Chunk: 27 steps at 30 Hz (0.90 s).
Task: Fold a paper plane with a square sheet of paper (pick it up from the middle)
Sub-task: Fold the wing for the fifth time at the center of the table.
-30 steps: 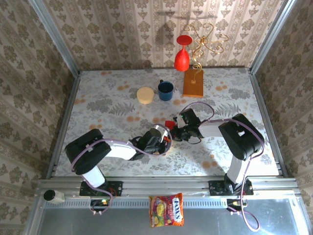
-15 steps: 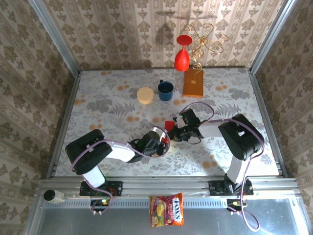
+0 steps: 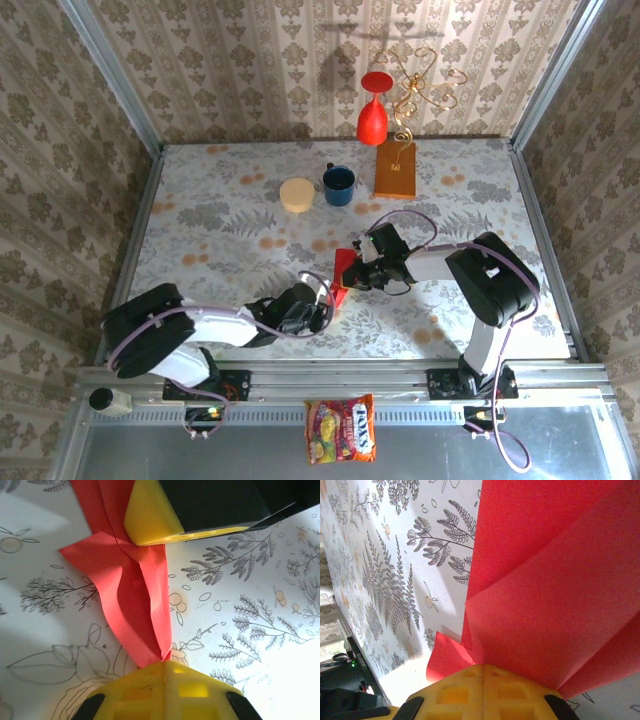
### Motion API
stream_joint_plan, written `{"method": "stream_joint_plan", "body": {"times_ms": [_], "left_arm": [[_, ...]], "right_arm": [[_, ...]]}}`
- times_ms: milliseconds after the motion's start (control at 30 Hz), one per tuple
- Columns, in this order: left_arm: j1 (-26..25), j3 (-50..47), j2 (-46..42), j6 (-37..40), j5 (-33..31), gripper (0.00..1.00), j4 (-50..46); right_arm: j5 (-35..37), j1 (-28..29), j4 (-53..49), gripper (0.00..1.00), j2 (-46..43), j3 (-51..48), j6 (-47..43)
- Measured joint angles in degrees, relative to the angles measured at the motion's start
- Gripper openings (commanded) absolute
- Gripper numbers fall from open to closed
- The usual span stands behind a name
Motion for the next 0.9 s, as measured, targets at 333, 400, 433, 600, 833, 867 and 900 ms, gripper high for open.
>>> {"method": "stream_joint_plan", "body": {"times_ms": [333, 400, 433, 600, 833, 867, 900], "left_arm": [[2.45, 12.00, 4.13, 5.35, 4.09, 0.00, -3.30], [2.49, 13.07, 6.71, 5.99, 5.09, 0.00, -2.62], [2.49, 13.16, 7.98, 6.19, 5.57, 0.00, -2.25], [2.49, 11.65, 11.65, 6.16, 6.58, 0.00, -0.96], [2.54, 7.10, 11.82, 5.03, 6.54, 0.00, 4.83], [2.54, 6.49, 11.82, 4.63, 6.51, 0.00, 5.99], [2.54, 5.95, 11.82, 4.37, 6.49, 0.00, 7.02]], "right_arm": [[-0.17, -0.07, 0.52, 0.00, 0.07, -0.26, 0.63], [-0.22, -0.11, 0.55, 0.00, 0.07, -0.26, 0.72], [-0.22, -0.11, 0.55, 0.00, 0.07, -0.26, 0.83], [-0.22, -0.11, 0.50, 0.00, 0.04, -0.26, 0.83], [-0.35, -0.22, 0.31, 0.00, -0.07, -0.24, 0.83], [-0.35, -0.28, 0.15, 0.00, -0.17, -0.24, 0.83], [-0.35, -0.33, -0.17, 0.00, -0.33, -0.24, 0.81]]}}
